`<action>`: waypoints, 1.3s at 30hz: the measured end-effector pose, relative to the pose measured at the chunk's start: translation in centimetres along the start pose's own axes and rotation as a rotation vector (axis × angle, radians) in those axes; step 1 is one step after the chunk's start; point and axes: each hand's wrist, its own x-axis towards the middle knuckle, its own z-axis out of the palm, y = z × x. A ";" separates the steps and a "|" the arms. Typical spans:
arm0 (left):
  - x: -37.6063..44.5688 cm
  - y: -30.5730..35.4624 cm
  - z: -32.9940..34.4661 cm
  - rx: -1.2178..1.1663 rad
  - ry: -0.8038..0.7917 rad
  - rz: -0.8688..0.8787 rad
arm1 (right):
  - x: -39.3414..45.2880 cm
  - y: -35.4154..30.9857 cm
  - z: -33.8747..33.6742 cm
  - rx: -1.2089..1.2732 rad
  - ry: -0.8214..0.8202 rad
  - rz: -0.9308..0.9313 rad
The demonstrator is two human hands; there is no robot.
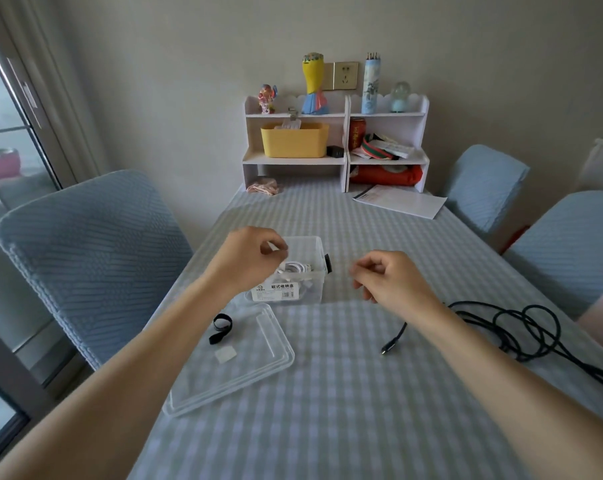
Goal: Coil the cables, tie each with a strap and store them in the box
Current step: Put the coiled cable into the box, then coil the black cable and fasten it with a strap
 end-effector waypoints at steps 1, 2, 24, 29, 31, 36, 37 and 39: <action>-1.4 0.8 -0.1 -0.085 0.019 0.021 | -0.8 0.2 -0.5 0.005 -0.002 -0.004; -2.7 1.7 -0.1 -0.146 0.024 0.044 | -1.7 0.3 -1.2 0.008 0.000 -0.006; -6.6 11.9 17.7 0.103 -0.204 0.033 | -16.8 8.2 -12.4 -0.250 0.259 -0.059; -7.9 12.1 18.4 0.162 -0.105 0.143 | -16.4 10.4 -13.1 -0.322 0.316 -0.102; -8.6 12.1 18.8 0.198 -0.075 0.284 | -16.2 11.1 -13.5 -0.398 0.323 -0.118; -8.2 13.2 20.6 0.180 -0.193 0.446 | -16.5 12.7 -13.2 -0.492 0.303 -0.092; -7.7 13.2 20.9 0.181 -0.226 0.440 | -16.5 12.8 -13.1 -0.498 0.287 -0.099; -7.1 13.4 21.0 0.166 -0.266 0.418 | -16.3 12.9 -12.9 -0.510 0.247 -0.123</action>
